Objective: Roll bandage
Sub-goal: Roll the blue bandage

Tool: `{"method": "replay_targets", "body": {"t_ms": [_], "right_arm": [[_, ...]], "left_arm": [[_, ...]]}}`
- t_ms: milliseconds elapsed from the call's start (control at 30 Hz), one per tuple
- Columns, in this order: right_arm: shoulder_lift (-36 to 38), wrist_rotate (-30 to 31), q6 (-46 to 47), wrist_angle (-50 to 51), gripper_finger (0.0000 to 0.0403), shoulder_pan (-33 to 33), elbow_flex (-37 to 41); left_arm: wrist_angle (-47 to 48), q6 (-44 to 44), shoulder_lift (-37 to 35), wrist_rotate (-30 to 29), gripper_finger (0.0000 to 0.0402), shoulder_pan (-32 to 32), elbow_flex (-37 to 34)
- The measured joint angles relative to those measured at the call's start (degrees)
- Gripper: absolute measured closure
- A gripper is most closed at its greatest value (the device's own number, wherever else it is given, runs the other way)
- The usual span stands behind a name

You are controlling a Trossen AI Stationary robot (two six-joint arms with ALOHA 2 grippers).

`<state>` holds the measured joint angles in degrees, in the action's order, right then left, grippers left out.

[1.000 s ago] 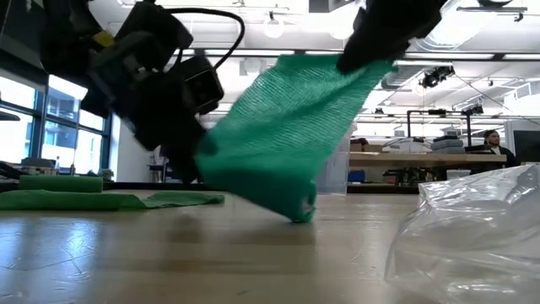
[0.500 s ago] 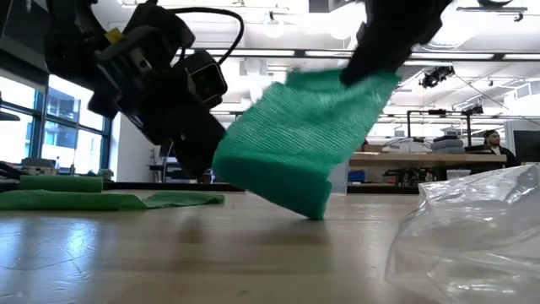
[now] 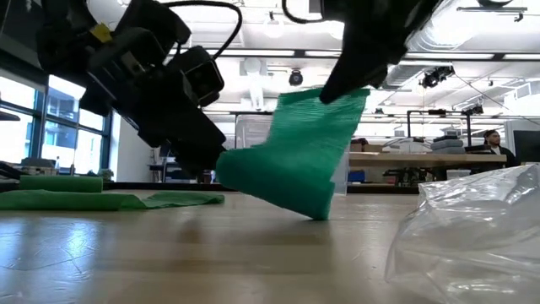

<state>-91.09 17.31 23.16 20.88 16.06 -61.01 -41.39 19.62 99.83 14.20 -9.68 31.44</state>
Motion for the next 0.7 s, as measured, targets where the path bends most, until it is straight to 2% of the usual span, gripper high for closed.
{"method": "replay_targets", "body": {"t_ms": [500,600,700], "right_arm": [[0.02,0.6,-2.65,0.15,0.0403,-4.91,0.0],[-0.54,0.57,-3.38,0.2,0.0403,-4.84,-0.02],[-2.6,0.51,-5.08,0.5,0.0403,-4.8,-0.02]], "left_arm": [[2.58,-2.38,0.02,-12.94,0.0202,-2.11,0.0],[2.66,-3.21,0.02,-13.18,0.0214,-2.11,0.0],[3.29,-3.4,0.02,-13.2,0.0243,-2.11,0.0]]}}
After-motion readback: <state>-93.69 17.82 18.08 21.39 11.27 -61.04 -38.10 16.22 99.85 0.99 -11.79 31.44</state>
